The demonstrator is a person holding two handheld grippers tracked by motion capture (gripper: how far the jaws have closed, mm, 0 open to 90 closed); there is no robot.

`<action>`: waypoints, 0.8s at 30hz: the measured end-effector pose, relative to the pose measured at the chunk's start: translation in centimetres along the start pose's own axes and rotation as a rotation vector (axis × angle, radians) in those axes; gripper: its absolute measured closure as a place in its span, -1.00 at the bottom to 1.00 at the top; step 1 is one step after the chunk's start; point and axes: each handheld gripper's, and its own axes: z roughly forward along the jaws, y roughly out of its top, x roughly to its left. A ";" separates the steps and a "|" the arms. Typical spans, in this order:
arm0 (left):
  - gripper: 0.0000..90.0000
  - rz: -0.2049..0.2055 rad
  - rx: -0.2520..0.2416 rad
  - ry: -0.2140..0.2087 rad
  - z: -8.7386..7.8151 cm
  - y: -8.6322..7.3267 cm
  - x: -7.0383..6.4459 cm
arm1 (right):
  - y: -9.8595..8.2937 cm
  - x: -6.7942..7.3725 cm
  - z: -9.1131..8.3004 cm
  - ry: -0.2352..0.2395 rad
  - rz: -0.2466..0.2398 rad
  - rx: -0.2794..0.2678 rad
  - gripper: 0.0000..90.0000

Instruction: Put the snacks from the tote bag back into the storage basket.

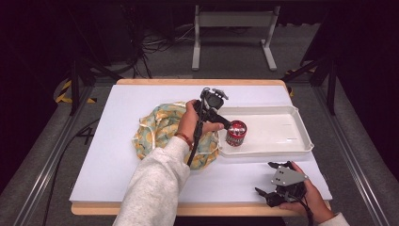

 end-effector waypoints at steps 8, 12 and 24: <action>-0.76 0.024 0.017 0.026 -0.5 -0.6 0.7 | 0.0 0.0 0.0 -0.002 -0.002 0.000 -0.85; -0.76 0.054 0.032 0.047 -0.6 -0.9 0.6 | 0.0 0.0 0.0 -0.003 -0.002 0.001 -0.85; -0.77 0.085 0.021 0.053 -1.2 -2.0 0.8 | 0.0 -0.1 -0.1 -0.009 0.005 -0.006 -0.85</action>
